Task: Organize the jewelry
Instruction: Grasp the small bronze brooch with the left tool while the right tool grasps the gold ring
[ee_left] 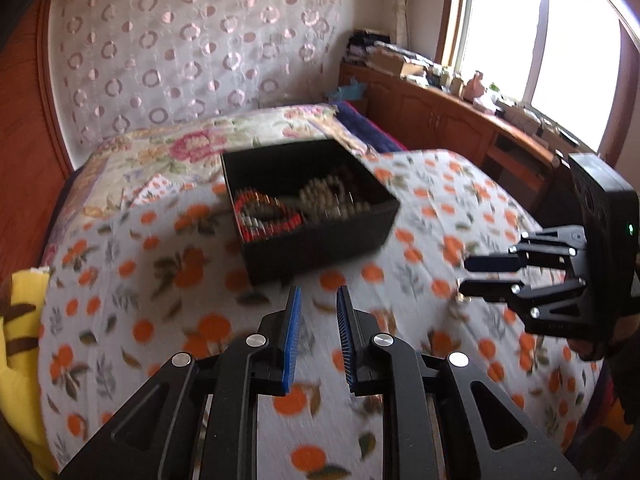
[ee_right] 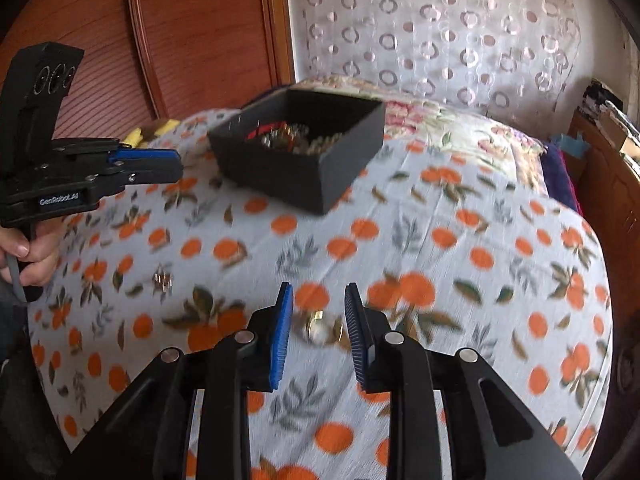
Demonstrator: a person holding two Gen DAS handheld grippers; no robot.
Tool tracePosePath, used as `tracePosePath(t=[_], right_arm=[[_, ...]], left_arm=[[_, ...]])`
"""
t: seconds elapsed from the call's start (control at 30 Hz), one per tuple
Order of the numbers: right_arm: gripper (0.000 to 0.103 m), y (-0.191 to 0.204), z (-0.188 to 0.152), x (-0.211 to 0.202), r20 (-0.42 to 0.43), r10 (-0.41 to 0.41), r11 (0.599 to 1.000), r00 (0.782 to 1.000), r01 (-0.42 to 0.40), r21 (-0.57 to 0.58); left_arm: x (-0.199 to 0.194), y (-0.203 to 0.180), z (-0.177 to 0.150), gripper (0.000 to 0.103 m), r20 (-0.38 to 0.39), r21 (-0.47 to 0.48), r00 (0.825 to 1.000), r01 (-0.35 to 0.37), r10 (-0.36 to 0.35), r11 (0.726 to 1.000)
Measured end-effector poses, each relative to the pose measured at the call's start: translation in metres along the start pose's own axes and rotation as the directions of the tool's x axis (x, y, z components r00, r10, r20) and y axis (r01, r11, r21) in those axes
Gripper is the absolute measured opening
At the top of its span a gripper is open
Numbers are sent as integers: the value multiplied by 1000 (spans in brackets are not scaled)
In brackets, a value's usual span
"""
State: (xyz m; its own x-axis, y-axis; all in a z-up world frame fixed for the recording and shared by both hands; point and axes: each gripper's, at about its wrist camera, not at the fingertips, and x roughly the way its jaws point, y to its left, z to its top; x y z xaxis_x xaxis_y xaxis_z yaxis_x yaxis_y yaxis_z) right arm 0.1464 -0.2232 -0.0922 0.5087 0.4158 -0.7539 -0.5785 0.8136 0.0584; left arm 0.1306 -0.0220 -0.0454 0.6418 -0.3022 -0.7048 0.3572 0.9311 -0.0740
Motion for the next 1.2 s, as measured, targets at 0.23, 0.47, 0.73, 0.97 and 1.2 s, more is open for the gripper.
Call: tracePosePath(t=[0.23,0.47,0.73,0.97,1.2], right_arm=[[29,5,-2,4,-13,-29,999,999,29,-23],[29,7,-4,9,-37,-68,996,997,66,-54],[22,7,-7,5,-24,-67,996,997,66,-56],[22,3,-2,-3,2,-64,997,998,64,-44],[22,5,4,-8,23,-61,997,998,62,-45]], left_arm=[[5,-13,-28,20,-59,22,998,17,-16,1000],[3,-20,-43,28,-83,31,996,32,-30,999],[8,-32,-53,29,-116,57,992,51,-44,997],[9,-34,-54,29,-112,62,993,48,-40,997],[10,-36,-51,14,-104,71,994,48,-40,996]])
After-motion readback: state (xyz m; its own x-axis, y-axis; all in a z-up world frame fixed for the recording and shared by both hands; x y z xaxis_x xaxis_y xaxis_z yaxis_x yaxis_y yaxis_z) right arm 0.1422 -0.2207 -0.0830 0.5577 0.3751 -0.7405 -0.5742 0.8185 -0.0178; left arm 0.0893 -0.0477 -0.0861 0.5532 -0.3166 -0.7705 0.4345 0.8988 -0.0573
